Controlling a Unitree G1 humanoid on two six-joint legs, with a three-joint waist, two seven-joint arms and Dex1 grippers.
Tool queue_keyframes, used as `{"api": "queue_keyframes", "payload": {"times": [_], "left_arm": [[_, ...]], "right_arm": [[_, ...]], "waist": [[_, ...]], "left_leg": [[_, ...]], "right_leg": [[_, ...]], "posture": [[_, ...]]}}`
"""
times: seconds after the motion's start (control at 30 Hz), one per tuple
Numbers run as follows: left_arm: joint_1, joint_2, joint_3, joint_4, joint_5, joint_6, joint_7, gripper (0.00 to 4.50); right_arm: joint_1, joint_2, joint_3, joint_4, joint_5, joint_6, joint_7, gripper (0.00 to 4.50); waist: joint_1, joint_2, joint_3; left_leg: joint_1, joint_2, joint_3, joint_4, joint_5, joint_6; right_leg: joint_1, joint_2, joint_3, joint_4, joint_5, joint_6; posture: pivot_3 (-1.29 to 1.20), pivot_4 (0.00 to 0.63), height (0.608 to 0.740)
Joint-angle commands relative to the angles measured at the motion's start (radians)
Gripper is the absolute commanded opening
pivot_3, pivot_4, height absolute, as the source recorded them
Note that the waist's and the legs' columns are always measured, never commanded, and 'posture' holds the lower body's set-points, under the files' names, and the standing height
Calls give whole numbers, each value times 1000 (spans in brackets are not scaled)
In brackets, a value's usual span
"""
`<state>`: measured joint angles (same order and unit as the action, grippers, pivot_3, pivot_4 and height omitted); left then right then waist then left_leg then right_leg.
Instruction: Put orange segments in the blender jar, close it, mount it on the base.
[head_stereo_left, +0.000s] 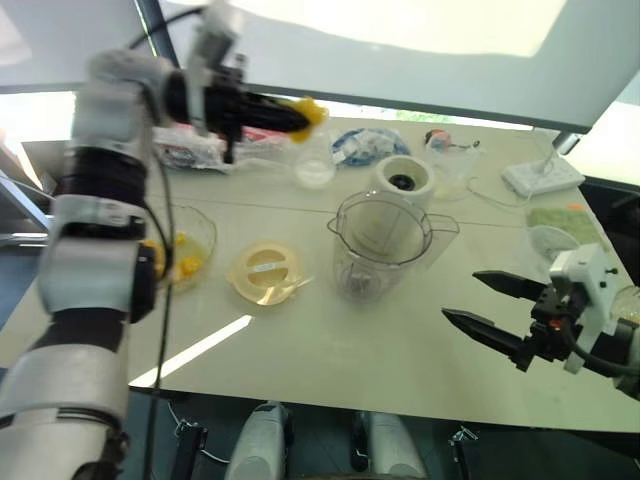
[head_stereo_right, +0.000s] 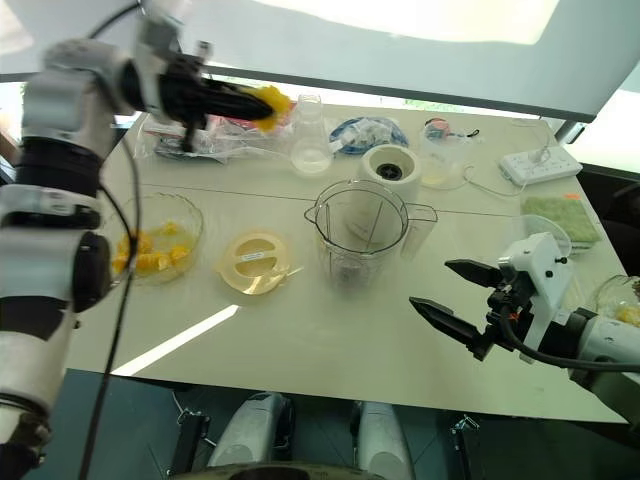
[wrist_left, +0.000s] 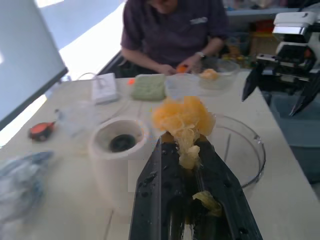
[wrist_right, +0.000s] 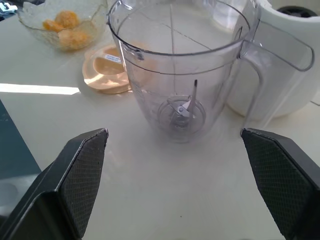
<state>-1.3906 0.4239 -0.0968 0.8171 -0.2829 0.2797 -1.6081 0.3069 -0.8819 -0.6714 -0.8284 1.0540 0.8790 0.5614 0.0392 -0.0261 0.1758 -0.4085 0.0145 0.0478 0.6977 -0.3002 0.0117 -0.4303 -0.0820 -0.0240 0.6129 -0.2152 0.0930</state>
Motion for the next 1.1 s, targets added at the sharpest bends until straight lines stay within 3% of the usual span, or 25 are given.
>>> {"api": "queue_keyframes", "payload": {"times": [0.03, 0.27, 0.37, 0.53, 0.67, 0.87, 0.97, 1.1], "left_arm": [[-44, -120, -30, 68, 33, -80, 5, 35], [-33, -242, -96, 232, 158, -253, 68, 35], [-36, -252, -96, 267, 180, -283, 51, 892], [-34, -246, -62, 261, 166, -295, 25, 3325], [-33, -229, -34, 233, 155, -281, 16, 3325], [-34, -222, -107, 219, 265, -323, 114, 3325], [-71, -252, -122, 236, 275, -177, 106, 3325], [-88, -270, -142, 240, 298, -117, 99, 3325]], "right_arm": [[17, 27, -31, -60, 22, -25, -57, 4500], [54, 49, -29, -104, 34, -39, -129, 4500], [67, 51, -35, -114, 39, -43, -143, 4500], [72, 46, -29, -103, 31, -54, -150, 4500], [66, 35, -1, -88, 6, -58, -145, 4500], [13, 33, 36, -42, -11, -78, -135, 4500], [-18, 30, 60, -29, -23, -81, -135, 4500], [-33, 36, 72, -25, -35, -84, -137, 4500]], "waist": [[-3, 0, 0], [-12, 1, 0], [-7, 1, 0], [0, 1, 0], [0, 1, 0], [0, 1, 0], [2, 1, 0], [0, 1, 0]], "left_leg": [[0, 0, 0, 0, 0, 0], [0, 1, -3, 0, -3, 5], [0, 1, -3, 0, -3, 4], [0, 1, -3, 0, -3, 5], [0, 1, -3, 0, -3, 5], [0, 1, -3, 0, -3, 5], [0, 1, -4, 1, -3, 5], [-1, 0, -4, 1, -3, 5]], "right_leg": [[0, 0, 0, 0, 0, 0], [-2, 2, 1, 1, 0, 0], [-2, 2, 1, 1, 0, 0], [-2, 1, 1, 1, 0, 0], [-1, 1, 1, 0, 0, 0], [-1, 1, 1, 1, 0, 0], [-1, 1, 1, 1, 0, 0], [-1, 1, 1, 0, 0, 0]], "posture": [[0, 150, 740], [0, 150, 740], [0, 150, 740], [0, 150, 740], [0, 150, 740], [0, 150, 740], [0, 150, 740], [0, 150, 740]]}}
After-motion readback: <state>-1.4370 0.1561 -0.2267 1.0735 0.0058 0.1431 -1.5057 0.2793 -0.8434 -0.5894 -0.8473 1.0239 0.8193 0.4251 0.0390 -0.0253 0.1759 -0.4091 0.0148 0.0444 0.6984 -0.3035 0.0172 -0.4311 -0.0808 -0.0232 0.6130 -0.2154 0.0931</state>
